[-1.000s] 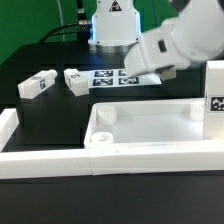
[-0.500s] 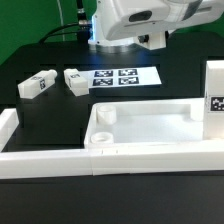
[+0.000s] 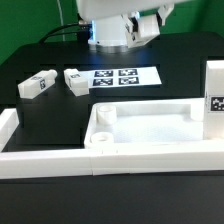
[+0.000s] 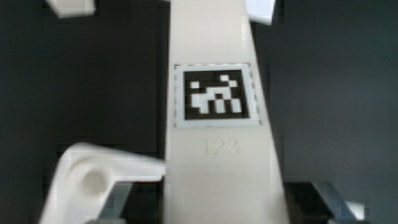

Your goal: Assemble desk

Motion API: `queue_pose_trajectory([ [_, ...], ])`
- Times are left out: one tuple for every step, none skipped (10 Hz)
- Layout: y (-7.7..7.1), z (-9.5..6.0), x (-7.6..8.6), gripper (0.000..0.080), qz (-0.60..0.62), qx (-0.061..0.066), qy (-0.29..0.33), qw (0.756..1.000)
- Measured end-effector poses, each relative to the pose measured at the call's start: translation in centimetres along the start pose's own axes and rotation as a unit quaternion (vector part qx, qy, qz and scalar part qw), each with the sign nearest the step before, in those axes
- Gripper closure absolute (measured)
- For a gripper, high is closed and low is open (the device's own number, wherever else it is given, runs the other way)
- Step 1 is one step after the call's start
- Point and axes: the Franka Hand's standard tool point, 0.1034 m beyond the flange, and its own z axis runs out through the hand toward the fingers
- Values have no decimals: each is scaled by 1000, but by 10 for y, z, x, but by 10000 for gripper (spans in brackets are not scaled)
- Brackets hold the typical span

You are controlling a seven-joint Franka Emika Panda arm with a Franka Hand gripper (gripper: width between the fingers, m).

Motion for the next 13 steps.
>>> queue_pose_trajectory([
  [1, -2, 8, 509, -1, -8, 46, 999],
  [3, -2, 8, 509, 1, -12, 83, 996],
  [5, -4, 8, 509, 3, -17, 116, 993],
  [7, -5, 11, 509, 5, -21, 149, 989],
  [8, -6, 13, 509, 5, -21, 169, 985],
  [11, -12, 23, 509, 7, -6, 191, 982],
  [14, -30, 32, 509, 13, 6, 207, 978],
  [19, -51, 44, 509, 21, 13, 228, 973],
  [24, -64, 54, 509, 29, 16, 254, 967],
  [32, -77, 63, 509, 33, 7, 287, 957],
  [35, -85, 69, 509, 32, -6, 324, 945],
  [38, -82, 68, 509, 37, -15, 350, 936],
  [41, -80, 68, 509, 40, -21, 363, 931],
])
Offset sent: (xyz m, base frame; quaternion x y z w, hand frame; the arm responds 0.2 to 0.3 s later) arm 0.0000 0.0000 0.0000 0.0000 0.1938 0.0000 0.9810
